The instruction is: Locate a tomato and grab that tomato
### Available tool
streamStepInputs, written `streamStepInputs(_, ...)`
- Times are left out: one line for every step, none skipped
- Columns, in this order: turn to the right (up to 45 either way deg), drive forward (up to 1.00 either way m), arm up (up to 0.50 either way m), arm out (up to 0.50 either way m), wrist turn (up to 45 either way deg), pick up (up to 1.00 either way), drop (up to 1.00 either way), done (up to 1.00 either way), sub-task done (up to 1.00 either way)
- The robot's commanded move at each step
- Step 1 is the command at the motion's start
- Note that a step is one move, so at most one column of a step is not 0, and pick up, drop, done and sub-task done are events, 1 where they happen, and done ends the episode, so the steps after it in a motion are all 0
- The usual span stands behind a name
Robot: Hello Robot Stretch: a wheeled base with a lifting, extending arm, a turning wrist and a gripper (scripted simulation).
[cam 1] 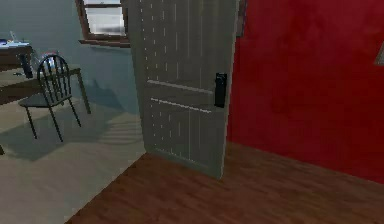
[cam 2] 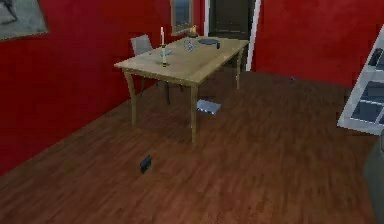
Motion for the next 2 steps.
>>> streamStepInputs(0.0,0.4,0.0,0.0,0.0,0.0,0.0,0.0,0.0)
streamStepInputs(-45.0,0.0,0.0,0.0,0.0,0.0,0.0,0.0,0.0)
